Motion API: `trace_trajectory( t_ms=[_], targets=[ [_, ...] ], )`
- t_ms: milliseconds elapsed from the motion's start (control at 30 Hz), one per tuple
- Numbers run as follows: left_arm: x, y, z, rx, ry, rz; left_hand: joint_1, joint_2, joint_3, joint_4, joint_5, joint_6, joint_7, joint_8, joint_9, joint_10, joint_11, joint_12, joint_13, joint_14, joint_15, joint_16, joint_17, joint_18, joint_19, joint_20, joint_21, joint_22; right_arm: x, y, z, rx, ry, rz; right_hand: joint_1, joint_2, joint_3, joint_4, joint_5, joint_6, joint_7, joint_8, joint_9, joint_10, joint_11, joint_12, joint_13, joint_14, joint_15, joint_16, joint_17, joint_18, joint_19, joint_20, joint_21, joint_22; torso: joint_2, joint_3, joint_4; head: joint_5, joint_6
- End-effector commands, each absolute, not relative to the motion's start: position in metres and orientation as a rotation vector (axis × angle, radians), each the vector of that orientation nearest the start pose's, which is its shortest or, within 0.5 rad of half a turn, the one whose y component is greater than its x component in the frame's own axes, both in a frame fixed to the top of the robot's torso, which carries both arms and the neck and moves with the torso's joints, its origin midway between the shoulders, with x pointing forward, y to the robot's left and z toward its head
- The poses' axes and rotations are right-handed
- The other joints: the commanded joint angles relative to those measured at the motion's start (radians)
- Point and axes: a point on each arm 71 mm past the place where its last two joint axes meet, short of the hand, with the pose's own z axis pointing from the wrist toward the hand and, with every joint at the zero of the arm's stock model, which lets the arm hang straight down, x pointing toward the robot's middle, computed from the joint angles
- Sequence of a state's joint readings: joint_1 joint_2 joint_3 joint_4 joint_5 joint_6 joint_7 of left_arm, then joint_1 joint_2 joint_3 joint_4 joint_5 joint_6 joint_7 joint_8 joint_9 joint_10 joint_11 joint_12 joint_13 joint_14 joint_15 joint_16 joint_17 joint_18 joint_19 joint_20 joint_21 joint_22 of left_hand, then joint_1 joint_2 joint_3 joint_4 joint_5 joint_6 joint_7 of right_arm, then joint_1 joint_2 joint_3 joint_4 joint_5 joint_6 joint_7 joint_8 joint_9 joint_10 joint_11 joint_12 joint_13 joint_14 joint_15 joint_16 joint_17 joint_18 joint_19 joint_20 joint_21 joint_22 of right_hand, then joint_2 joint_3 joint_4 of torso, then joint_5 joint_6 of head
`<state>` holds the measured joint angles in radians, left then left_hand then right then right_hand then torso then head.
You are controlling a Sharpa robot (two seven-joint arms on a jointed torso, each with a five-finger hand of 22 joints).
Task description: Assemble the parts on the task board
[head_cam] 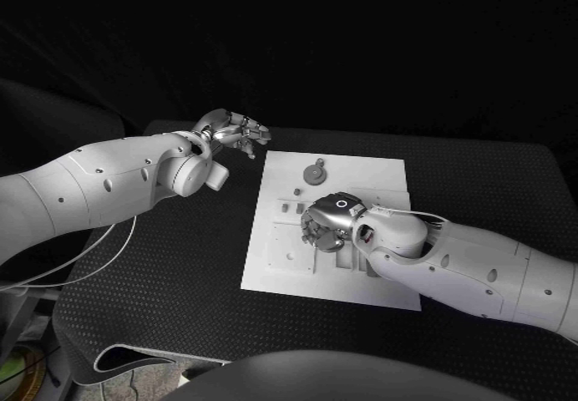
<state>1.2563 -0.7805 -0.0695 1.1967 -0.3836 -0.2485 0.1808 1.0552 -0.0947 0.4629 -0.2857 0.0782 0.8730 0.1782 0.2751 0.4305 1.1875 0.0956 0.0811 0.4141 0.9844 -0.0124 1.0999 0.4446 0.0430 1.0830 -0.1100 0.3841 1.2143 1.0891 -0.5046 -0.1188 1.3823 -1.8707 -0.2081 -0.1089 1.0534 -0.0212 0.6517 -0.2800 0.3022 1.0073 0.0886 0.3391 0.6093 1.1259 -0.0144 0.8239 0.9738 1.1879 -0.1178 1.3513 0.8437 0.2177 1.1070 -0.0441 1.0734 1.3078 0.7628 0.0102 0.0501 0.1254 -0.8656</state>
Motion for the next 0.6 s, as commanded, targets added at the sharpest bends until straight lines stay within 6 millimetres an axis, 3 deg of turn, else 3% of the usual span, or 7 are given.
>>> trace_trajectory(
  t_ms=[33, 433, 600],
  targets=[
    [0.547, 0.274, -0.185, -0.831, 1.604, -1.114, -0.009, -0.004, -0.006, 0.001, 0.0, 0.002, 0.002, -0.001, -0.001, -0.007, 0.0, -0.002, 0.001, 0.004, 0.002, -0.005, 0.001, 0.025, 0.008, 0.001, -0.003, 0.001, 0.449, -0.065, -0.272, -0.709, 1.704, 0.615, 0.0, 0.004, 0.008, 0.0, 0.002, 0.014, 0.004, 0.003, 0.001, 0.006, -0.003, 0.003, -0.001, 0.006, -0.003, 0.002, 0.002, 0.044, 0.006, -0.001, 0.004, 0.017, 0.0, -0.0002, 0.0008, 0.0, 0.0],
    [0.547, 0.275, -0.185, -0.831, 1.604, -1.113, -0.01, -0.005, -0.007, 0.001, 0.0, 0.002, 0.002, -0.001, -0.001, -0.007, 0.0, -0.002, 0.002, 0.004, 0.001, -0.006, 0.001, 0.025, 0.008, 0.001, -0.004, 0.001, 0.449, -0.079, -0.273, -0.704, 1.728, 0.579, -0.001, 0.0, 0.01, -0.001, 0.002, 0.014, 0.004, 0.002, 0.001, 0.006, -0.003, 0.004, -0.002, 0.006, -0.003, 0.002, 0.002, 0.044, 0.007, -0.001, 0.005, 0.017, 0.0, -0.0001, -0.0023, 0.001, -0.001],
    [0.547, 0.274, -0.185, -0.83, 1.605, -1.115, -0.01, -0.005, -0.007, 0.001, 0.0, 0.002, 0.002, -0.001, -0.001, -0.007, 0.0, -0.002, 0.002, 0.004, 0.001, -0.006, 0.001, 0.025, 0.008, 0.001, -0.004, 0.001, 0.449, -0.079, -0.274, -0.706, 1.735, 0.574, -0.002, -0.001, 0.01, -0.001, 0.002, 0.014, 0.004, 0.002, 0.001, 0.006, -0.003, 0.004, -0.003, 0.006, -0.003, 0.002, 0.002, 0.044, 0.007, -0.001, 0.005, 0.017, 0.0, 0.0002, -0.0008, -0.001, 0.0]
  ],
)
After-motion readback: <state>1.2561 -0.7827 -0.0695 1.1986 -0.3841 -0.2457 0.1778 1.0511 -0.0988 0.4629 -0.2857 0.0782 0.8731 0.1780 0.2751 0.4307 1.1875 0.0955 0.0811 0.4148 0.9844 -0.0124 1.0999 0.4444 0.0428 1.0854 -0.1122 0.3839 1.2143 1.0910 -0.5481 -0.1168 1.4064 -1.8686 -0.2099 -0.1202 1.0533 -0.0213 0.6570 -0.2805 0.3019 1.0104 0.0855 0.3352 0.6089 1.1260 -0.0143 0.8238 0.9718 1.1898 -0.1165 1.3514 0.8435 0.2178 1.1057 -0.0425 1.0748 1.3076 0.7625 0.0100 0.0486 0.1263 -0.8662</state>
